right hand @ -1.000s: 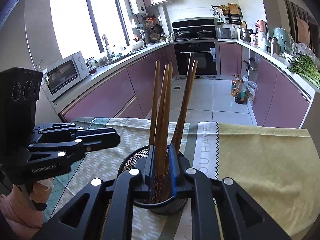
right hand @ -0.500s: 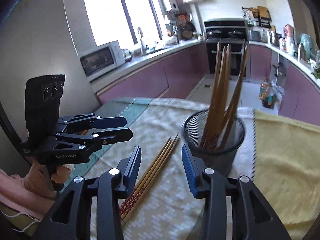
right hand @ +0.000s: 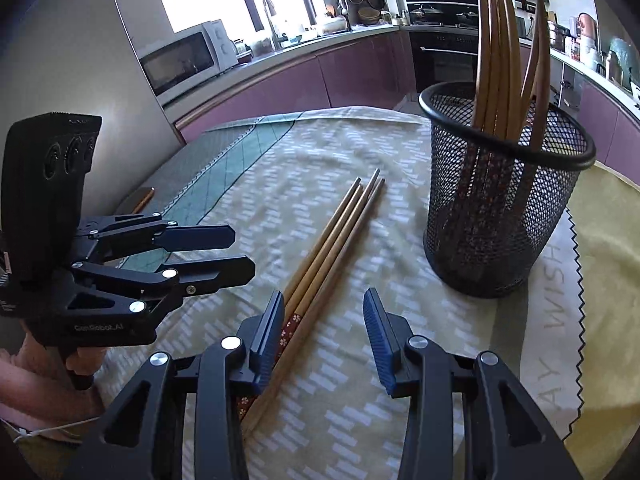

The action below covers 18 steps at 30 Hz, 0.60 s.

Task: Organize utensils
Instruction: 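Move both open tools back down to the loose chopsticks on the cloth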

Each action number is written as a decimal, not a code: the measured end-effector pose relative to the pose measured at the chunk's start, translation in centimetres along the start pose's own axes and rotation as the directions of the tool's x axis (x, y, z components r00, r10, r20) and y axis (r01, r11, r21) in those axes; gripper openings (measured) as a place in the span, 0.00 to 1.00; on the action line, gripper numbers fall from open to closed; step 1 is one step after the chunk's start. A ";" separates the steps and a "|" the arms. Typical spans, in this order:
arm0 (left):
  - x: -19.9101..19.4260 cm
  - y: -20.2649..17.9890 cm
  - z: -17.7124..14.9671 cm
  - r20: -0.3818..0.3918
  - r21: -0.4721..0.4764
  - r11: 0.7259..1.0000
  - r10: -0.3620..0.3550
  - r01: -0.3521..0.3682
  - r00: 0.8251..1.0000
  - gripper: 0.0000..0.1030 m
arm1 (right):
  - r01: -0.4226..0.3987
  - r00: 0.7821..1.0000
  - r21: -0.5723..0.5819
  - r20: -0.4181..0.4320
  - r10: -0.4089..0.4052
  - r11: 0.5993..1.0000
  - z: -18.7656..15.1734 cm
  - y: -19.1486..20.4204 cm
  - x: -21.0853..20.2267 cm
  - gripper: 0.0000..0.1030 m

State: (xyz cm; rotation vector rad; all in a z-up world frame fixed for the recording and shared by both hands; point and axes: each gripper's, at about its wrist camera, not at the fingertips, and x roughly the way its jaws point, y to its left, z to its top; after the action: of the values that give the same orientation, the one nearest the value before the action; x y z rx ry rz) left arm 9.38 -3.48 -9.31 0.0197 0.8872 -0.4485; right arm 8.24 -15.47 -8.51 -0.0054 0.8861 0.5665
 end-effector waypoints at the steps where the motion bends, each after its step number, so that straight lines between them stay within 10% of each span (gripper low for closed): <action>1: 0.1 0.0 -0.1 -0.003 -0.001 1.000 0.001 -0.001 1.000 0.44 | 0.003 1.000 0.001 -0.003 -0.003 1.000 -0.1 -0.1 0.1 0.38; 18: 0.7 -0.7 0.1 -0.016 0.008 1.000 -0.021 0.021 1.000 0.44 | 0.049 0.998 0.005 -0.028 -0.049 0.999 0.0 -0.4 0.9 0.32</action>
State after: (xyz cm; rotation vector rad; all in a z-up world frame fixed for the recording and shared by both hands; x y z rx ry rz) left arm 9.54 -4.34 -9.68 0.0214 0.9023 -0.4716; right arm 8.89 -15.37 -9.30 -0.0304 0.9126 0.5191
